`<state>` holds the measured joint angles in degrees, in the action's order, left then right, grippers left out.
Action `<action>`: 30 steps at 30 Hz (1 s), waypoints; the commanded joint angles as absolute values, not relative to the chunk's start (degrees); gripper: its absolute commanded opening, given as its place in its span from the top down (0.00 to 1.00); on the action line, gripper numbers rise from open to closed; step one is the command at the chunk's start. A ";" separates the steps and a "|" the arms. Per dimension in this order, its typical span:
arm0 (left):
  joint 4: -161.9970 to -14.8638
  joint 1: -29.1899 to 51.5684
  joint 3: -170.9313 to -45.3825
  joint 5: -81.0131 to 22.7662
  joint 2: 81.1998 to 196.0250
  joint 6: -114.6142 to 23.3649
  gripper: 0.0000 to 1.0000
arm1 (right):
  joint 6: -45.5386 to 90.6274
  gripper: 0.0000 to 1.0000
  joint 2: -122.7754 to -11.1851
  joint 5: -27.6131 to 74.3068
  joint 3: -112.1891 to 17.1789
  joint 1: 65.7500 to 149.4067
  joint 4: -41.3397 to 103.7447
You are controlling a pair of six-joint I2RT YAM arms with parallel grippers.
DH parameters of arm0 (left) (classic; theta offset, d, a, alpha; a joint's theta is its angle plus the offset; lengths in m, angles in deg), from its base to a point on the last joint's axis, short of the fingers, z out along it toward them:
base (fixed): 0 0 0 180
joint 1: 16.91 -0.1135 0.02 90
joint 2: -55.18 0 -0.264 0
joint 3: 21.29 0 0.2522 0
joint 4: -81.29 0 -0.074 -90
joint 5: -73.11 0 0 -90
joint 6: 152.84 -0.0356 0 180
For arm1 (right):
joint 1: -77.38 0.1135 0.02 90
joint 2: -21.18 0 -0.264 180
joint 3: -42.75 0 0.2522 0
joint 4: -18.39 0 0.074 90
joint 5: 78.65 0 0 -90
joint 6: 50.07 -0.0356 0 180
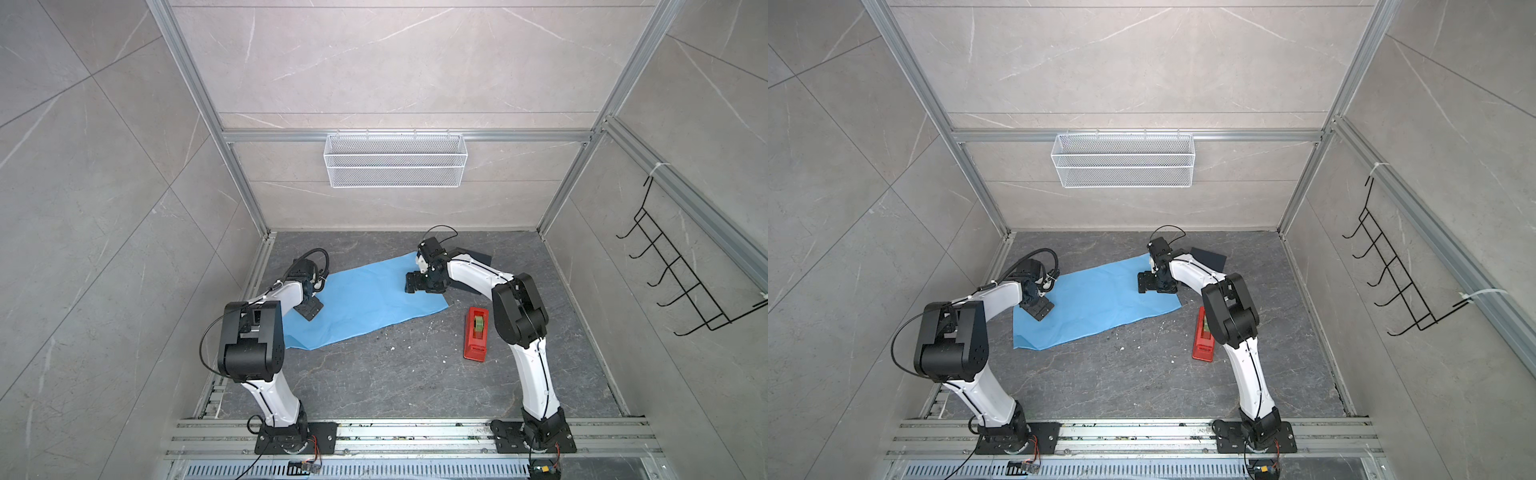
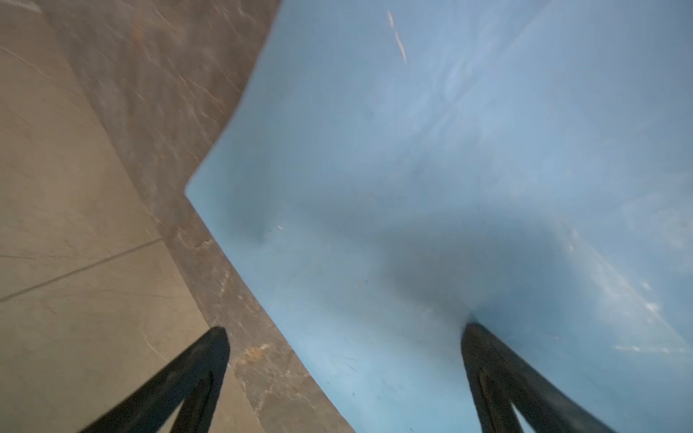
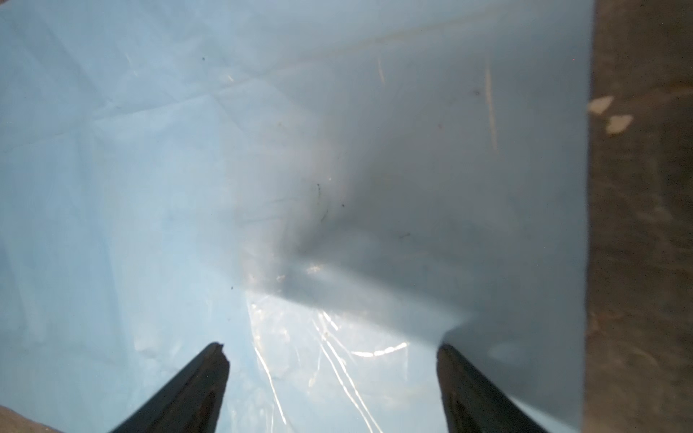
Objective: Wrap a gift box in wrapping paper
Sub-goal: Rotate the wrapping paper at the center of the table.
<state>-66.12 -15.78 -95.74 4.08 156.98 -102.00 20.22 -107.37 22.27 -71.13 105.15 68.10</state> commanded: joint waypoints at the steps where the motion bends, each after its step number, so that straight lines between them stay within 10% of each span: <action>1: -64.82 -15.66 -95.74 4.99 159.41 -103.22 0.00 | 19.56 0.11 -104.94 22.64 -63.30 105.63 68.31; 14: -65.66 -11.40 -94.51 5.54 159.15 -105.31 0.00 | 15.99 0.11 -89.56 22.84 -34.30 105.68 57.39; 30: -58.28 -8.54 -107.85 -8.85 147.13 -98.13 0.00 | 7.22 0.11 -77.28 25.51 -27.79 107.98 55.45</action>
